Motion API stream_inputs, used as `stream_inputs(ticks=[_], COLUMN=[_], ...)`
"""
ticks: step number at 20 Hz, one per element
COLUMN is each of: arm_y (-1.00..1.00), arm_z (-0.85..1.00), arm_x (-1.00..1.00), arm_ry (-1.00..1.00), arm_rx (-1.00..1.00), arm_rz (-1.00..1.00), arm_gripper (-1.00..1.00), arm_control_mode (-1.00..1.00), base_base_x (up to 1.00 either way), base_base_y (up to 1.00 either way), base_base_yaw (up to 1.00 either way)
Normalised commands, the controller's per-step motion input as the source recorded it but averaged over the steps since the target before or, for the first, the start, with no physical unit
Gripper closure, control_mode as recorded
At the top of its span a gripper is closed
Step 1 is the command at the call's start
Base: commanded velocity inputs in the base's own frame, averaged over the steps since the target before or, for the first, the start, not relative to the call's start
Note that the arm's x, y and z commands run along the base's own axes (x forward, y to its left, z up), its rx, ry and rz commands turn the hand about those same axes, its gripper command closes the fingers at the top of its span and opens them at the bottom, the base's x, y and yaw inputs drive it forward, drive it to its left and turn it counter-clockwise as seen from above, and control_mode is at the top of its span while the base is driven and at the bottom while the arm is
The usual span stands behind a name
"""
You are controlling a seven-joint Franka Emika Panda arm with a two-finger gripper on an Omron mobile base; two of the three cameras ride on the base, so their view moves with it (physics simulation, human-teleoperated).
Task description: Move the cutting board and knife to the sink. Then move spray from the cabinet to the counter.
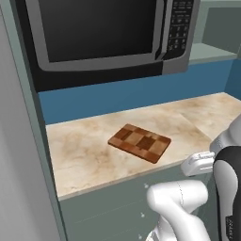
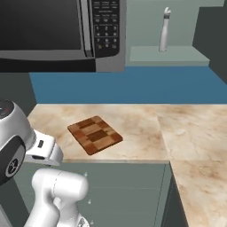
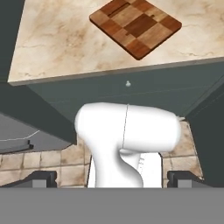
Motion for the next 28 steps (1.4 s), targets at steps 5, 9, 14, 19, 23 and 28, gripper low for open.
stream_inputs(ticks=[5,9,14,19,23,28], arm_y=[0.00,0.00,0.00,-0.03,-0.08,-0.27], arm_z=[0.00,0.00,0.00,0.00,0.00,0.00], arm_x=[0.00,0.07,0.54,0.62,0.58,0.61], arm_ry=[0.00,0.00,0.00,-0.03,0.00,0.00], arm_rx=[0.00,0.00,0.00,0.00,0.02,0.03], arm_rz=[0.00,0.00,0.00,0.00,0.00,0.00], arm_gripper=[-1.00,-1.00,-1.00,-1.00,-1.00,-1.00], arm_control_mode=[1.00,-1.00,-1.00,-1.00,-1.00,-1.00], base_base_x=[0.05,0.12,0.00,0.00,0.00,0.00], base_base_y=[0.39,0.15,0.00,0.00,0.00,0.00], base_base_yaw=[0.00,0.00,0.00,0.00,0.00,0.00])
